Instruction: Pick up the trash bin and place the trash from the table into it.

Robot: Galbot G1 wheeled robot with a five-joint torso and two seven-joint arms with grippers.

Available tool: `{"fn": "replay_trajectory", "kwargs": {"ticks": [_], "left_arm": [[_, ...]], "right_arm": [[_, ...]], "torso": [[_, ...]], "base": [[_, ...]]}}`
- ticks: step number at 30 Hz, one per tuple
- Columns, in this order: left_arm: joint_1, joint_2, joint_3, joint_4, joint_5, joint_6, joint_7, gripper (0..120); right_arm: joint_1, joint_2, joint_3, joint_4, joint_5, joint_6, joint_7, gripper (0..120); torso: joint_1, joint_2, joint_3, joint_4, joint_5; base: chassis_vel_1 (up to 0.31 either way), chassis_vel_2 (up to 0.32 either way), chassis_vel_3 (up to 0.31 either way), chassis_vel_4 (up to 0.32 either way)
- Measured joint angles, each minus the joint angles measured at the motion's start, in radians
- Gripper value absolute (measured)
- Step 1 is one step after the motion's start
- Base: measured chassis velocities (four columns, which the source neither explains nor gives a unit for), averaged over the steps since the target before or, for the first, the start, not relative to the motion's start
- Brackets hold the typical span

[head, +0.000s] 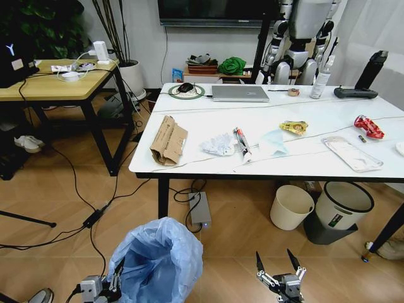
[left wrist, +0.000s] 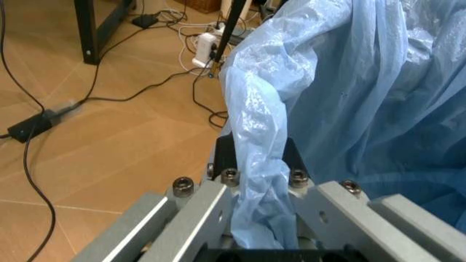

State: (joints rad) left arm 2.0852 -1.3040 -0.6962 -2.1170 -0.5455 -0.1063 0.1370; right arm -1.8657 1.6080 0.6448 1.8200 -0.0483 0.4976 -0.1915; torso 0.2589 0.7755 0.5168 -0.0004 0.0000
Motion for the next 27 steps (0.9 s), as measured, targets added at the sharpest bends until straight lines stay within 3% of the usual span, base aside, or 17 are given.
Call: {"fn": "replay_trajectory", "kwargs": {"ticks": [27], "left_arm": [[-0.001,-0.007,0.009,0.003,0.01,-0.006,0.002,0]], "right_arm": [[-0.005,0.0,-0.007,0.011,-0.003,0.002,0.0,100]], "torso": [[0.052,0.123,0.071,0.0,0.0]], "base": [[0.0,0.0,0.0,0.0]]}}
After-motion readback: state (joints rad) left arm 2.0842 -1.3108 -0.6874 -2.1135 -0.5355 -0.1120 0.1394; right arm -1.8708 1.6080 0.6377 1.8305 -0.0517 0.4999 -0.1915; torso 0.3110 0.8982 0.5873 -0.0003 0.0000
